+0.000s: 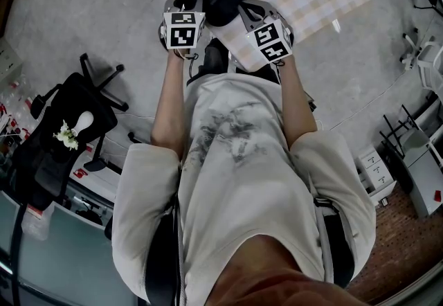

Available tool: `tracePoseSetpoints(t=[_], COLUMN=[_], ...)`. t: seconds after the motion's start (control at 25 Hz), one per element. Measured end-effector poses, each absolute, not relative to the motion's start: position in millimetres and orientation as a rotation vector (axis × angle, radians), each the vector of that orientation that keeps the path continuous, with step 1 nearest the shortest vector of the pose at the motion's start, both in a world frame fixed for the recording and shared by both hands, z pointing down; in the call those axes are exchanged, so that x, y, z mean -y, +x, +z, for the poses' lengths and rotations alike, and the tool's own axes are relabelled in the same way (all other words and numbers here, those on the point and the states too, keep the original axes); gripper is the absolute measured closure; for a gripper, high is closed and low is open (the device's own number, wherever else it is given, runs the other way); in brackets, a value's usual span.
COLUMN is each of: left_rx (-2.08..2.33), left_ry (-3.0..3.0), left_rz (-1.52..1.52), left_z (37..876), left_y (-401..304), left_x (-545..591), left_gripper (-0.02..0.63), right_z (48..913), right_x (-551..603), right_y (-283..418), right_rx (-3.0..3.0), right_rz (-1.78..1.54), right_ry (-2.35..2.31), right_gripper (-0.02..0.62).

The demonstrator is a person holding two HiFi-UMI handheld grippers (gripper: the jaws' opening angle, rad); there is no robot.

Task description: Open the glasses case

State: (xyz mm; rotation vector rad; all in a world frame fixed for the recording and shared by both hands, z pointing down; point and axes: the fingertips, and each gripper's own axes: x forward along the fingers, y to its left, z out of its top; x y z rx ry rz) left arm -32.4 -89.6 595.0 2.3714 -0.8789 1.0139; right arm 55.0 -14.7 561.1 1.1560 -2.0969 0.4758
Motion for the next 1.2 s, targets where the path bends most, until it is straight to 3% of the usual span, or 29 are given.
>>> tracePoseSetpoints(t=[1.2], left_rx=[0.889], left_ry=[2.373], left_rz=[0.978], left_z=[589.5], left_y=[-39.0], left_x=[82.3], left_gripper=[0.494], right_z=[560.8], right_x=[5.9], right_y=[47.3], right_rx=[2.069], right_rz=[0.501], right_ry=[1.138], right_gripper=[0.580])
